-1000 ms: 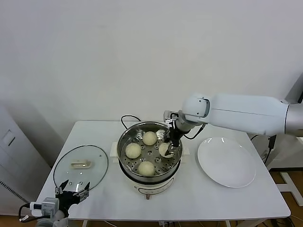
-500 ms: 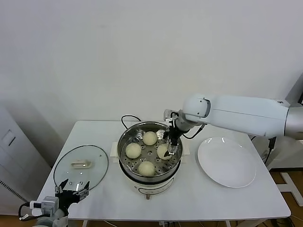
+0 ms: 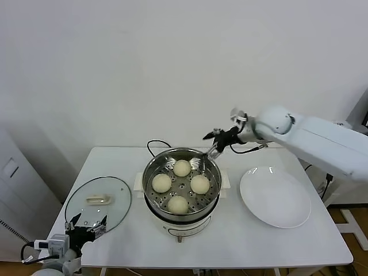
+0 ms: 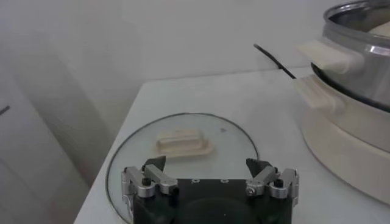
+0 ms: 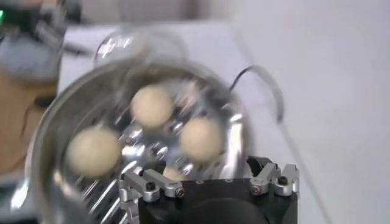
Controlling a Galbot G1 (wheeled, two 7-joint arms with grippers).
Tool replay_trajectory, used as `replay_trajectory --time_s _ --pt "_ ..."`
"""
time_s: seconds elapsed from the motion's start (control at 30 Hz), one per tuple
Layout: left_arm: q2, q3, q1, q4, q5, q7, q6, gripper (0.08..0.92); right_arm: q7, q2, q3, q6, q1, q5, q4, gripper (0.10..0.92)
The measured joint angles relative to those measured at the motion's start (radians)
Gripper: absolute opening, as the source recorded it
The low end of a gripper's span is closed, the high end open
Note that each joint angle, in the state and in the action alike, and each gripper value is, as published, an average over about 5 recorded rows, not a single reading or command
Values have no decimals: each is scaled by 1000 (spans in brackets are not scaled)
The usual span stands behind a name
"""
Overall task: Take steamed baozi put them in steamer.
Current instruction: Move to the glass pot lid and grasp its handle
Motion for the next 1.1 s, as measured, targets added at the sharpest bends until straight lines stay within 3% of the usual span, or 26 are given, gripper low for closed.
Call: replay_trajectory --time_s 0.33,0.6,1.1 --pt "13 -3 -15 13 -22 -4 -10 823 200 -41 551 161 -494 -46 24 823" --pt "26 -4 -16 26 -22 2 -26 823 332 16 942 244 -853 -153 61 823" --pt "33 13 -8 78 237 36 -144 823 362 253 1476 341 -1339 -398 110 823"
